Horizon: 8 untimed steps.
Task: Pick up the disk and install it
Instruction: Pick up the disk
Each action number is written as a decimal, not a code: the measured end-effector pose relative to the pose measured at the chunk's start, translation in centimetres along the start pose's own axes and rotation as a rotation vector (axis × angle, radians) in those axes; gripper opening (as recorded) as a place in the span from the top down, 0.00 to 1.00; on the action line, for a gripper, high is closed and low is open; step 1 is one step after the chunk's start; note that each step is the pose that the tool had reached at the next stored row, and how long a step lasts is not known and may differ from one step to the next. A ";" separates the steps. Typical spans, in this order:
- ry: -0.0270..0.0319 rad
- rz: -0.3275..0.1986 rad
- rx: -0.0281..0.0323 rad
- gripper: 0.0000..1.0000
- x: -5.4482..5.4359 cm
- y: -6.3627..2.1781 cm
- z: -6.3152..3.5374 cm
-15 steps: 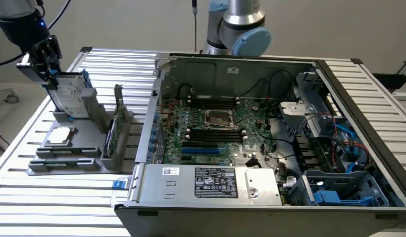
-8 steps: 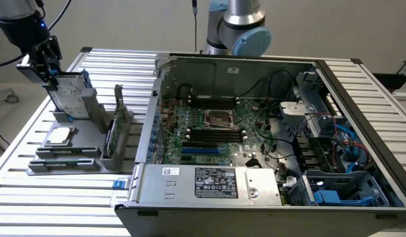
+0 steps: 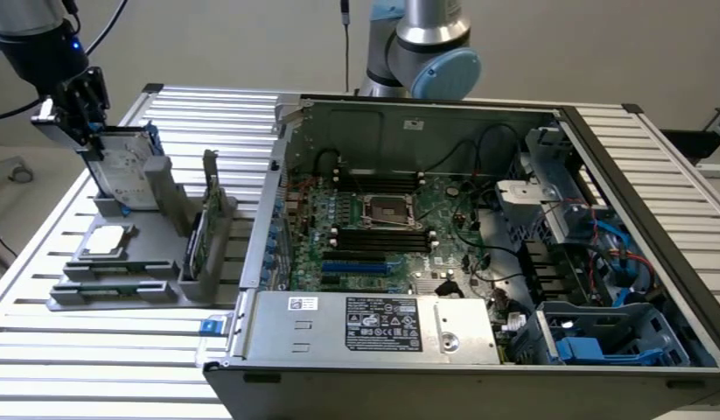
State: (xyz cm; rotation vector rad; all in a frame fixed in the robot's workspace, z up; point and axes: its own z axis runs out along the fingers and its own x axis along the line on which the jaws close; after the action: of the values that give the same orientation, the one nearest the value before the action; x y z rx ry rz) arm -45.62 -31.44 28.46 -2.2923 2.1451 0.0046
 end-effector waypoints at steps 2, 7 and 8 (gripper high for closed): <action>0.0000 0.000 0.0001 0.55 0.0 0.01 0.01; 0.0001 0.001 -0.0003 0.55 0.0 0.05 -0.01; 0.0002 0.001 -0.0002 0.57 0.1 0.05 0.00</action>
State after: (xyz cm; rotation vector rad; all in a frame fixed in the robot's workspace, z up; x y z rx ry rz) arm -45.66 -31.52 28.46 -2.2917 2.1460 0.0045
